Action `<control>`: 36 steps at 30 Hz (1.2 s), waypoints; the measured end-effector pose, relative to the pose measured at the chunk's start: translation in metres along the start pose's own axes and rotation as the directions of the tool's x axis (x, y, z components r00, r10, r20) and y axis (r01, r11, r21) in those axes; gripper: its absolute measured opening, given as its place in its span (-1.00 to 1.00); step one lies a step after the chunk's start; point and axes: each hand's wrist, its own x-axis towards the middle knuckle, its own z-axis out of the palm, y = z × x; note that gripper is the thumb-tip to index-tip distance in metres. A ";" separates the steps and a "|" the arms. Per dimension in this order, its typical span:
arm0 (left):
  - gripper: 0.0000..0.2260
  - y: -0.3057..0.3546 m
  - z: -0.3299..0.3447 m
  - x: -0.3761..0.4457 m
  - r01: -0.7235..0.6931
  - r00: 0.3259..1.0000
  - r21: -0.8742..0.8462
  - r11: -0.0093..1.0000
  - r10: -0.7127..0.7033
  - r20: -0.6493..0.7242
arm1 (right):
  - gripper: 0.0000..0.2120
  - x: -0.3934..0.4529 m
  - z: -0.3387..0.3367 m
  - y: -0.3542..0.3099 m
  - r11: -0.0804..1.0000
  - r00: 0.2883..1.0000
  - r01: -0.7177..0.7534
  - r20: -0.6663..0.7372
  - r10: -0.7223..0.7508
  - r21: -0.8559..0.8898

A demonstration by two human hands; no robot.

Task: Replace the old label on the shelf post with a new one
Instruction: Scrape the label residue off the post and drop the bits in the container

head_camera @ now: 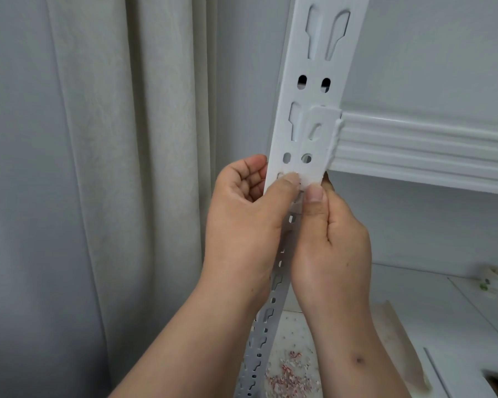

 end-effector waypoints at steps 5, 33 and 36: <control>-0.66 -0.003 0.002 0.002 -0.028 0.999 0.012 1.000 0.028 -0.018 | -0.64 0.001 0.000 0.003 1.000 1.000 -0.008 0.002 0.008 0.014; -0.74 -0.005 0.003 0.001 -0.077 0.997 0.036 0.996 0.078 -0.030 | -0.59 0.001 0.001 0.006 1.000 1.000 -0.006 0.016 0.006 -0.012; -0.75 -0.005 0.003 0.001 -0.088 0.995 0.041 0.995 0.090 -0.042 | -0.60 0.001 0.001 0.006 1.000 1.000 -0.005 0.018 0.005 -0.011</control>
